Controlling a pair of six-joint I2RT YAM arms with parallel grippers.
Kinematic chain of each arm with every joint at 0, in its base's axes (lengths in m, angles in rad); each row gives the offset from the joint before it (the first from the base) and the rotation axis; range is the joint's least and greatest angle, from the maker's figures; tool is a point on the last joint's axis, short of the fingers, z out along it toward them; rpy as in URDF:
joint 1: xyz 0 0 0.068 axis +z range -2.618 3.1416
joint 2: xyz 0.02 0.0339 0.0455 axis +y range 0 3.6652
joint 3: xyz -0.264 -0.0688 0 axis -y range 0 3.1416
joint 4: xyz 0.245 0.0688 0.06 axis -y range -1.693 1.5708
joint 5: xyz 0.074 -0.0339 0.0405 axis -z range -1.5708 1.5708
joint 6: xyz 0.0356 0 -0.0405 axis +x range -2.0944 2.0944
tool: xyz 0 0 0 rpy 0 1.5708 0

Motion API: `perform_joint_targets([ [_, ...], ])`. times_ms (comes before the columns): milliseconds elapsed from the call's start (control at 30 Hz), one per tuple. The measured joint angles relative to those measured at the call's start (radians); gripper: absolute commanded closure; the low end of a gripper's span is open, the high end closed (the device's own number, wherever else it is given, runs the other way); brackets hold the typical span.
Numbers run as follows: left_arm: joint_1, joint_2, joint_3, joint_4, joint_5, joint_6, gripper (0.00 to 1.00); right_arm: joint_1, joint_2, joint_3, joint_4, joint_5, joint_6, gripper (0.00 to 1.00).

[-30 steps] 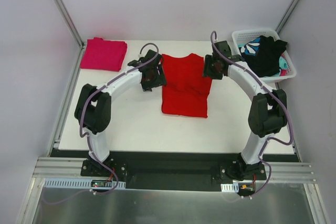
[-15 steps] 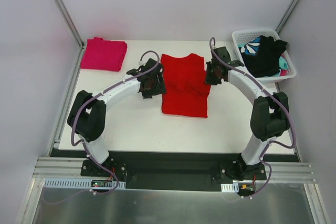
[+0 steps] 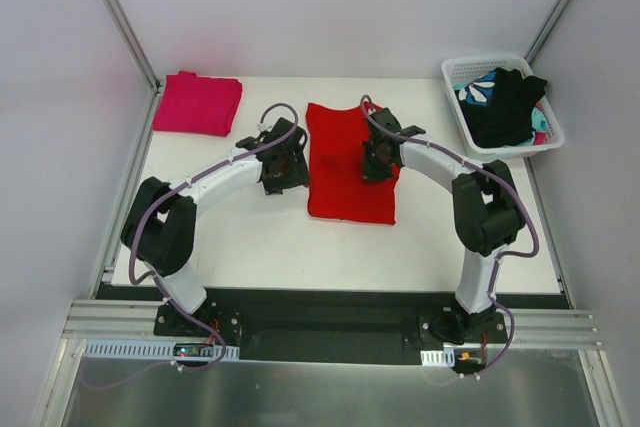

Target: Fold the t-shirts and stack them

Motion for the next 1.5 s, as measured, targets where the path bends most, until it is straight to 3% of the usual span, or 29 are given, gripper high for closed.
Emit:
perform_joint_targets([
  [167,0.000,0.000,0.000,0.000,0.001,0.000,0.36,0.003,0.051,0.038,-0.004,0.001,0.004,0.99],
  [567,0.020,0.000,0.000,0.000,0.002,0.001,0.37,-0.010,0.306,0.407,-0.042,0.012,-0.039,0.99],
  [900,0.027,0.000,0.000,-0.002,0.006,0.002,0.38,-0.064,0.351,0.519,-0.109,0.073,-0.123,0.99],
  [1067,0.026,0.000,0.000,-0.002,0.023,0.001,0.39,-0.080,0.288,0.430,-0.130,0.079,-0.138,0.99],
  [1167,0.021,0.000,0.000,0.000,0.031,0.001,0.39,-0.080,0.187,0.331,-0.135,0.068,-0.133,0.87],
  [1200,0.015,0.000,0.000,0.001,0.031,0.001,0.39,-0.080,0.143,0.291,-0.135,0.065,-0.130,0.78],
  [1300,-0.017,0.000,-0.018,0.027,0.047,0.002,0.38,-0.079,-0.013,0.135,-0.106,0.054,-0.115,0.69],
  [1500,-0.063,-0.044,-0.198,0.146,0.153,0.001,0.38,-0.080,-0.341,-0.191,-0.069,0.037,-0.079,0.62],
])
